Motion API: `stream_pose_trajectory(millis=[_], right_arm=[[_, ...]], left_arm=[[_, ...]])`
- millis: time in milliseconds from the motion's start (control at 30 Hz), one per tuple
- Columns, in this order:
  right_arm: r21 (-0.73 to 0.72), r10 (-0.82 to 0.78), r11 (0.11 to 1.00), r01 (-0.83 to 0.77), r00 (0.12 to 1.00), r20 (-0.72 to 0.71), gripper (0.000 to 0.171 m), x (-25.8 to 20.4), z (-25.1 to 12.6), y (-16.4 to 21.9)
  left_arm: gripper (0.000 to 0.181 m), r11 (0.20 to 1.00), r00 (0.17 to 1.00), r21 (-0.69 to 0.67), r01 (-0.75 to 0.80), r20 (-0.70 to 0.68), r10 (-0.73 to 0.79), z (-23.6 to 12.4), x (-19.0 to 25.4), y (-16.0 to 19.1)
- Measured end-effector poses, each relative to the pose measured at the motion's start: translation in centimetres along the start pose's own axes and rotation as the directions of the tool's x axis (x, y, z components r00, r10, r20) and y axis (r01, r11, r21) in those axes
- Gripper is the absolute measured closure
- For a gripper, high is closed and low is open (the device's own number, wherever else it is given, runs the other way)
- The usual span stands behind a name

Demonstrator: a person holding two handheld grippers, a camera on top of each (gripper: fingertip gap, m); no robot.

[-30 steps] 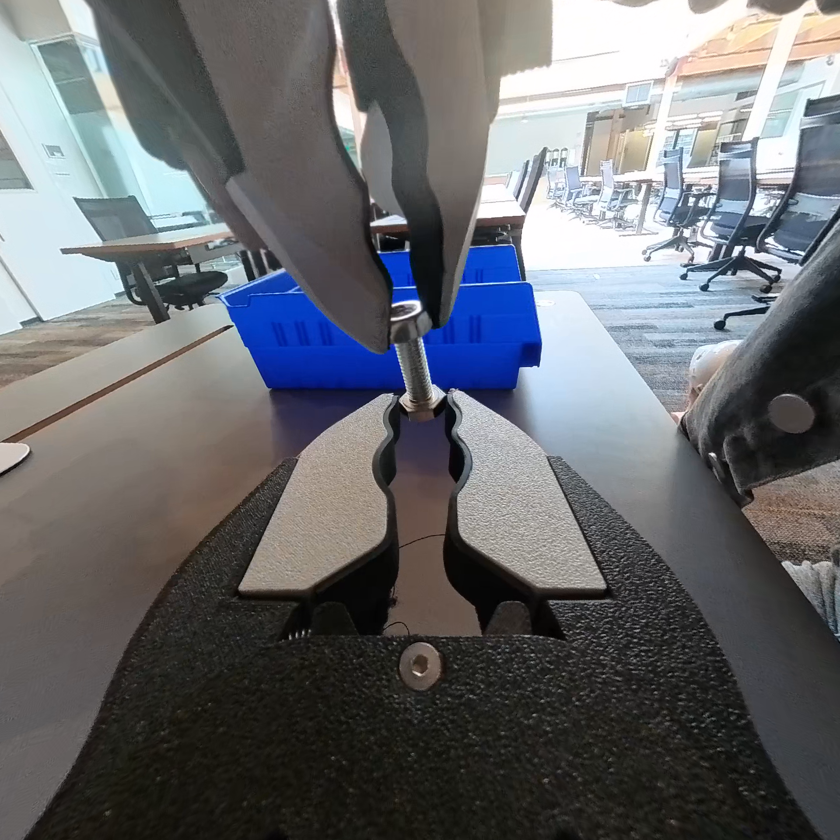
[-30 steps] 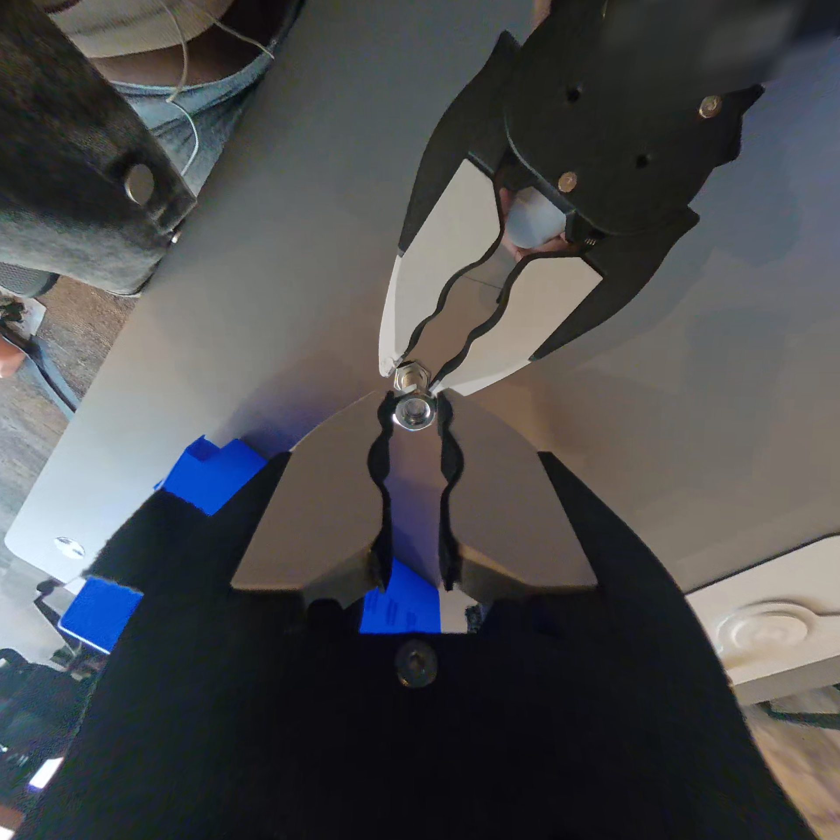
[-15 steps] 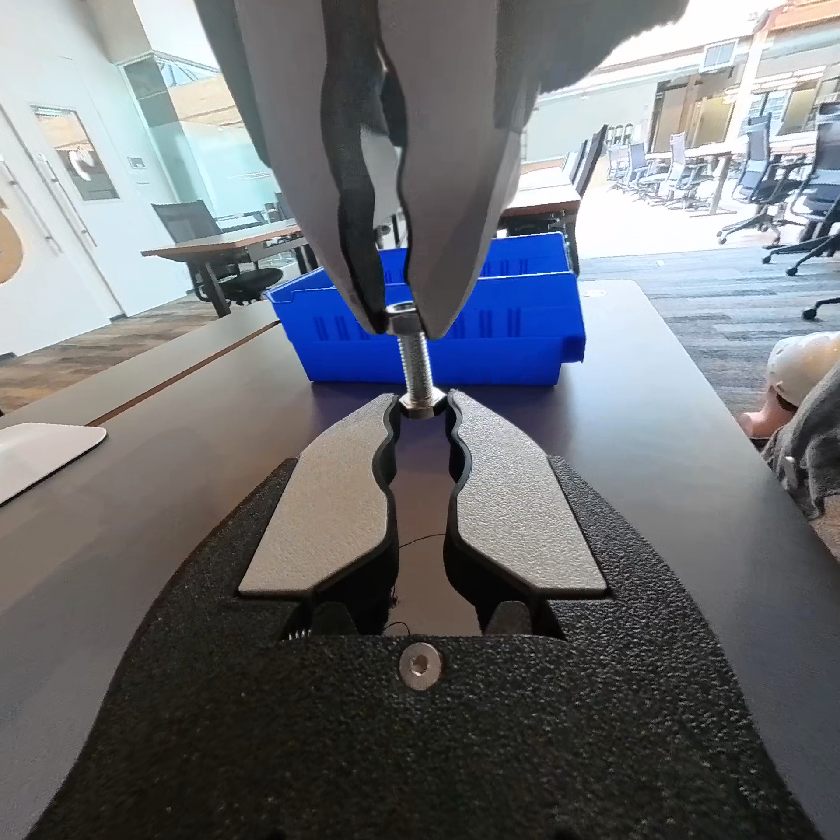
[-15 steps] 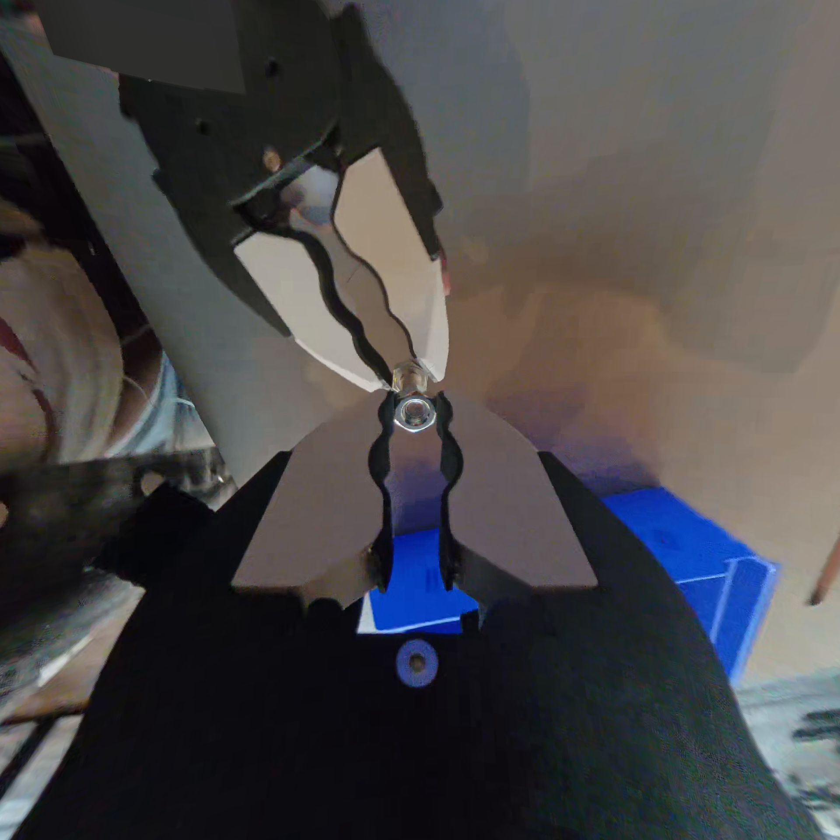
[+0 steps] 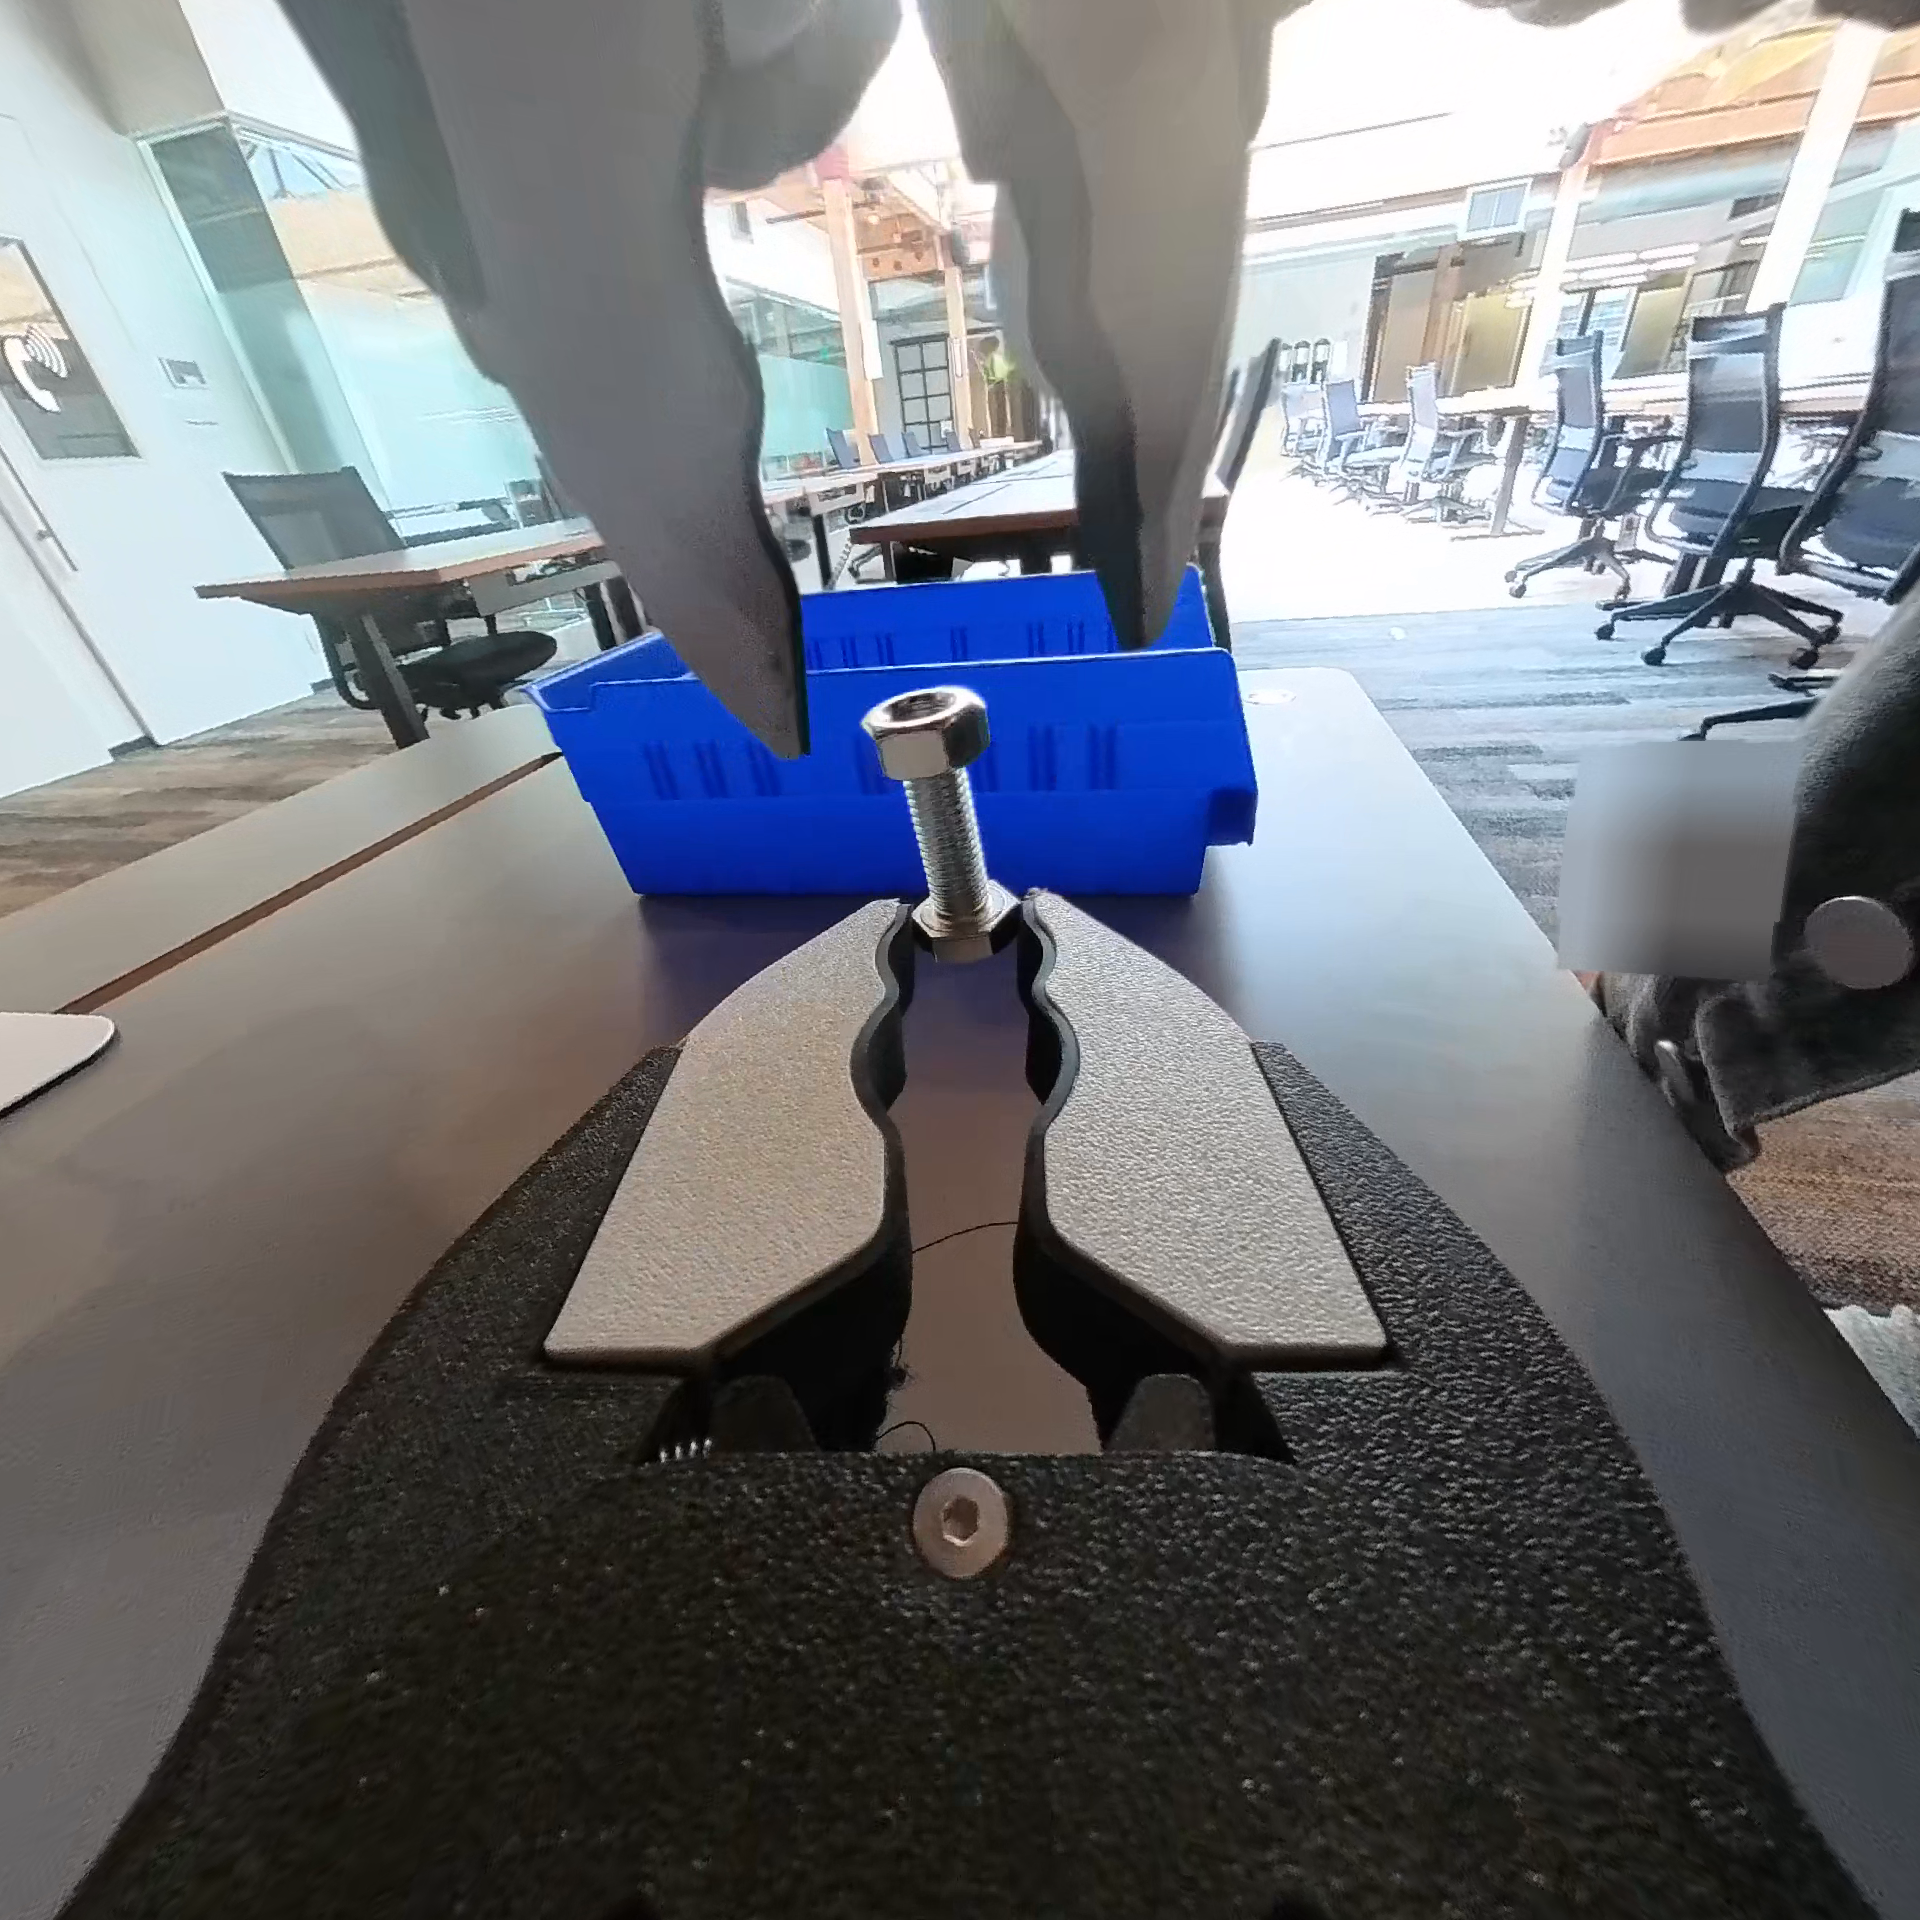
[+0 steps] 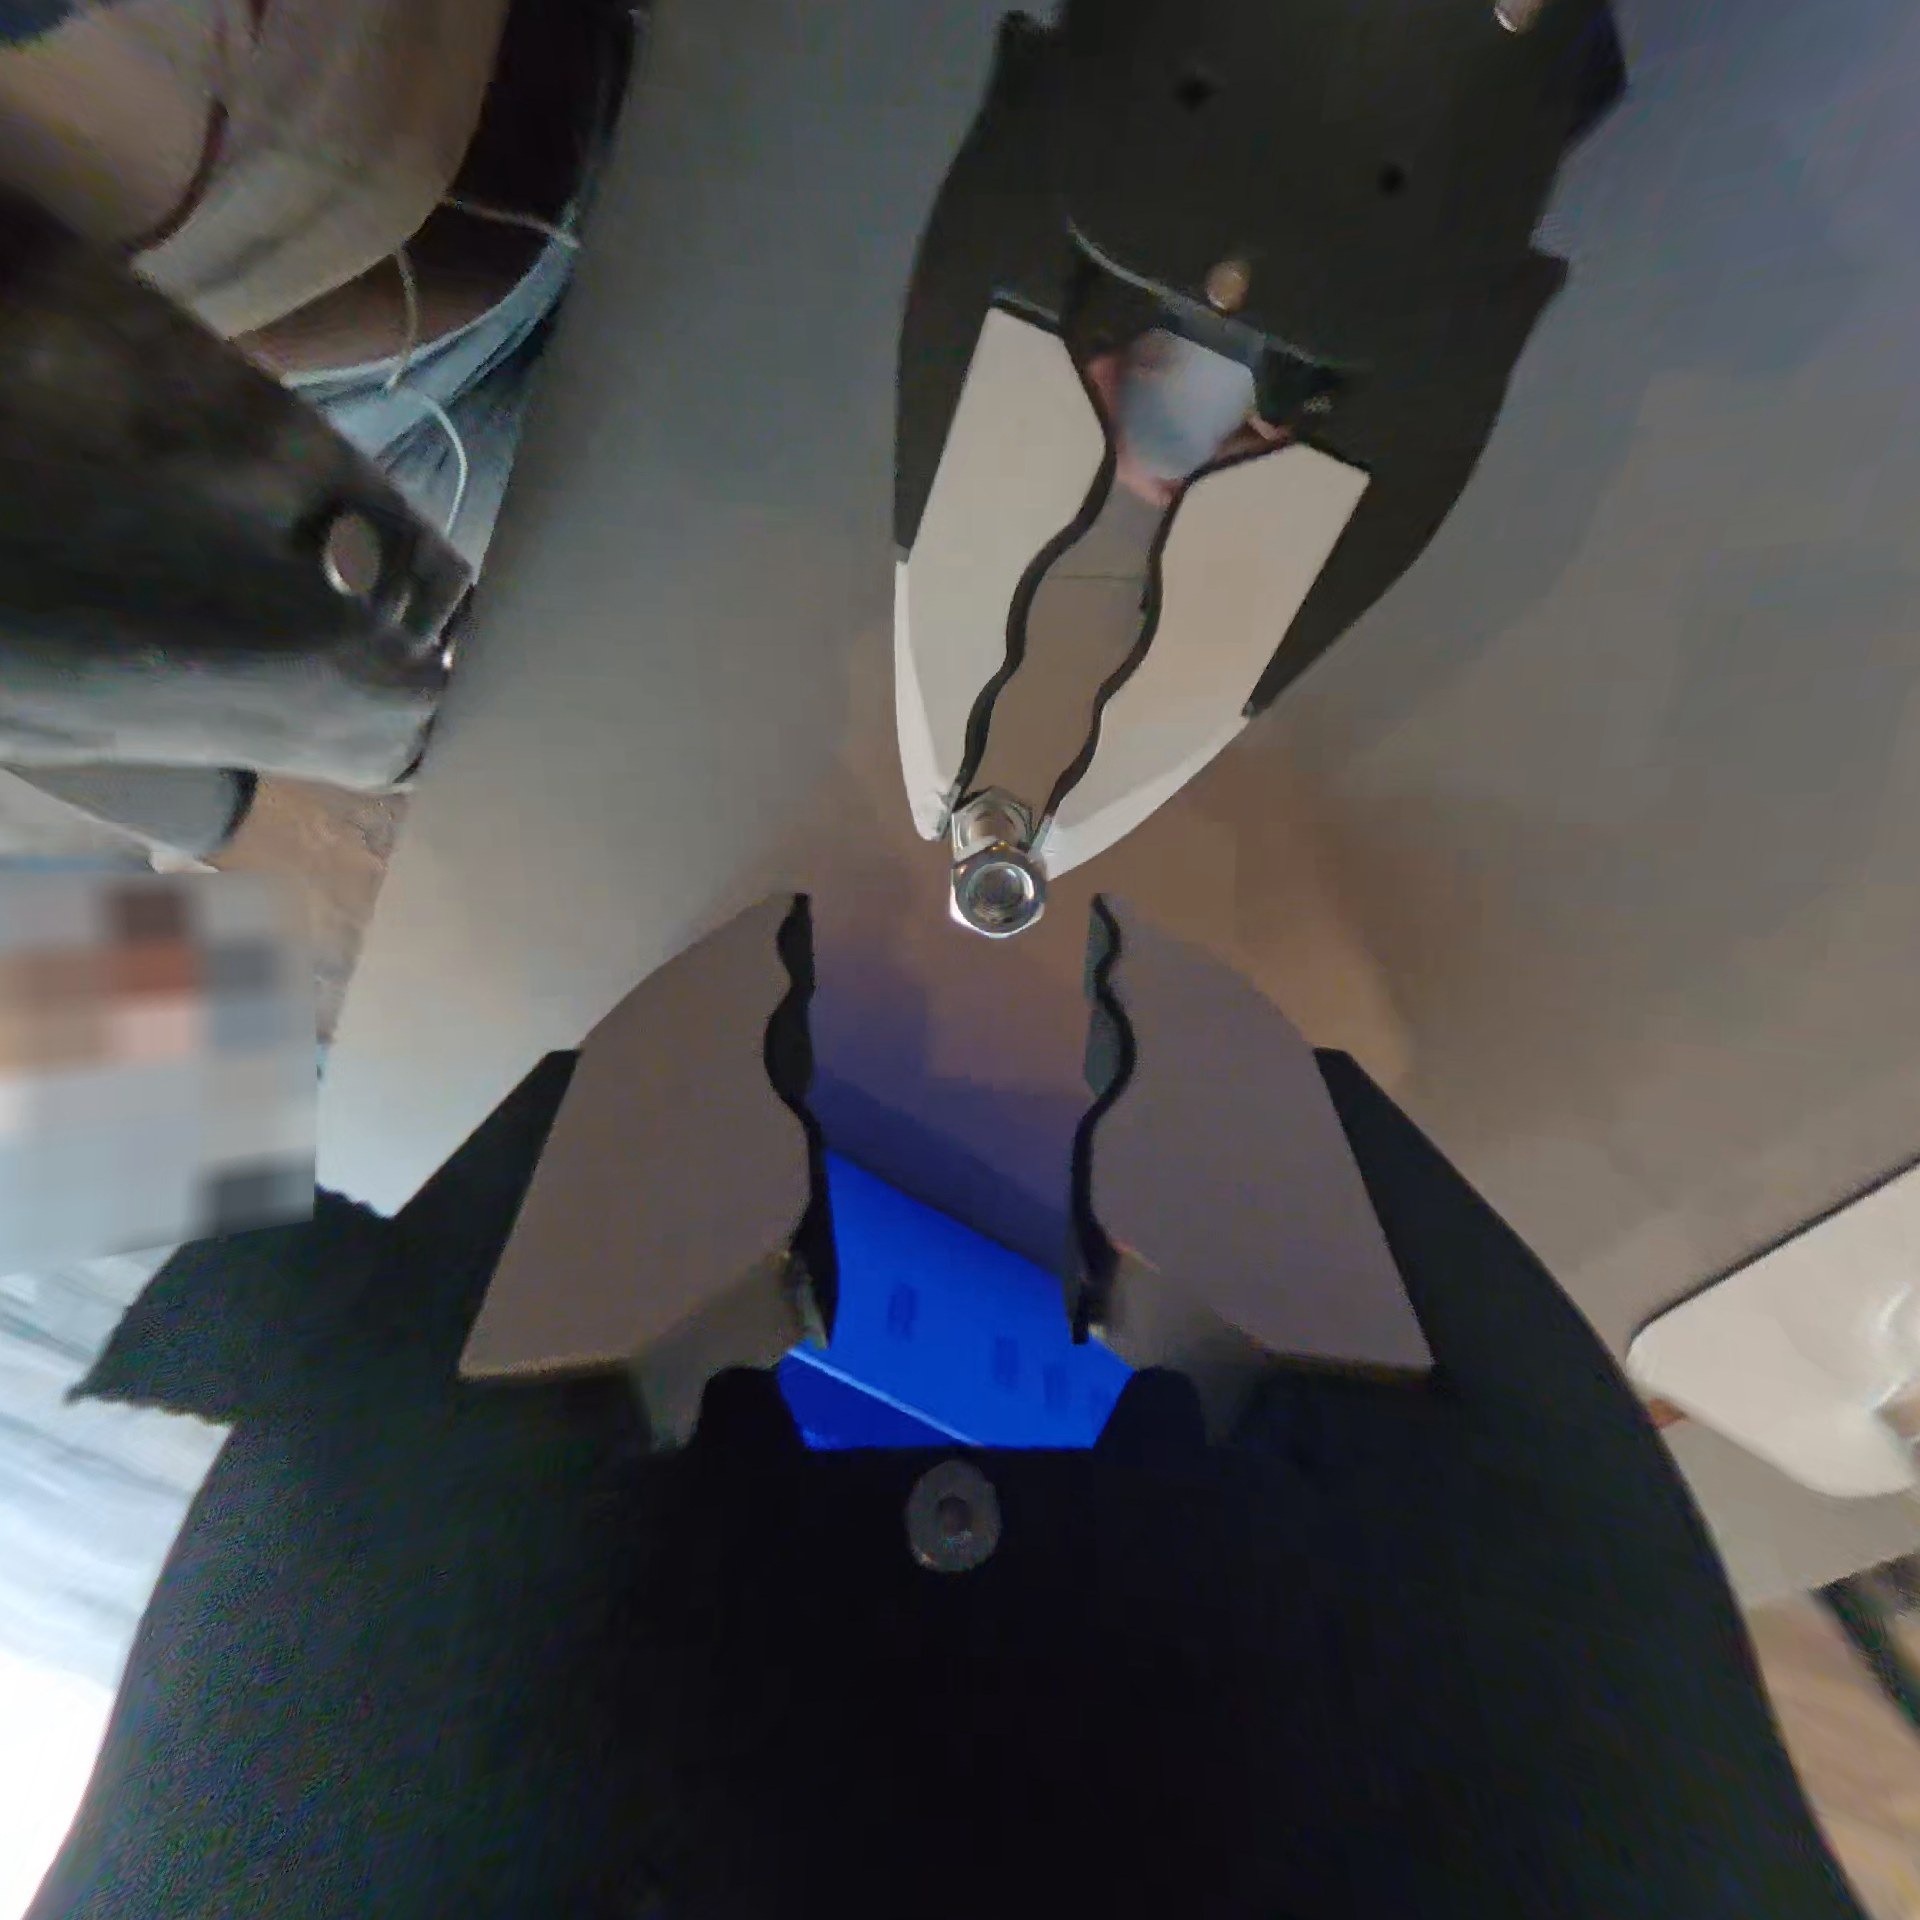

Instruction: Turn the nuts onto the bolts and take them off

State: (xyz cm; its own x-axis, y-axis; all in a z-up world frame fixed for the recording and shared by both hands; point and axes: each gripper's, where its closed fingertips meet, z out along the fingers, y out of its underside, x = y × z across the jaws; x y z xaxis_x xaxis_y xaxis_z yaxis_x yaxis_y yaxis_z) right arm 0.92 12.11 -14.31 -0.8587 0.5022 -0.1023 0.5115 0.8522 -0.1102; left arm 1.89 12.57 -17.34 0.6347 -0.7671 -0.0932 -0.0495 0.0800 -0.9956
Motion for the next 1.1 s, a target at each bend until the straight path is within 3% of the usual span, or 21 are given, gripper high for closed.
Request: stream_pose_trajectory(millis=[133,267,533,667,800,933,1100], right_arm=[[0.041,-0.156,0.987,0.155,0.988,0.008,0.139,0.5,-0.3,-0.6],[0.009,-0.247,0.969,0.247,0.969,0.023,0.144,0.5,0.1,-0.9],[-0.021,-0.257,0.966,0.257,0.966,0.032,0.154,0.5,0.3,-0.9],[-0.024,-0.107,0.994,0.107,0.994,-0.011,0.154,0.6,0.3,-0.9],[-0.005,0.163,0.986,-0.164,0.983,-0.086,0.154,1.0,0.2,-0.8],[0.06,0.467,0.884,-0.464,0.873,-0.139,0.154,1.3,0.2,-0.6],[0.146,0.669,0.743,-0.653,0.721,-0.179,0.154,1.5,0.3,-0.5]], left_arm=[[0.163,1.0,1.0,-0.003,0.0,-0.023,-0.001,0.0,0.3,0.0],[0.163,1.0,0.999,0.0,0.01,-0.032,-0.01,0.0,0.3,0.0],[0.163,1.0,0.999,0.002,0.012,-0.033,-0.012,0.0,0.2,0.0],[0.163,1.0,1.0,0.0,0.003,-0.018,-0.003,0.0,0.1,0.0],[0.163,1.0,1.0,0.0,0.006,0.004,-0.006,0.0,0.0,0.0],[0.163,1.0,1.0,-0.002,0.001,0.028,-0.001,0.0,-0.3,0.0],[0.163,1.0,0.999,-0.016,-0.019,0.047,0.02,0.1,-0.3,0.1]])
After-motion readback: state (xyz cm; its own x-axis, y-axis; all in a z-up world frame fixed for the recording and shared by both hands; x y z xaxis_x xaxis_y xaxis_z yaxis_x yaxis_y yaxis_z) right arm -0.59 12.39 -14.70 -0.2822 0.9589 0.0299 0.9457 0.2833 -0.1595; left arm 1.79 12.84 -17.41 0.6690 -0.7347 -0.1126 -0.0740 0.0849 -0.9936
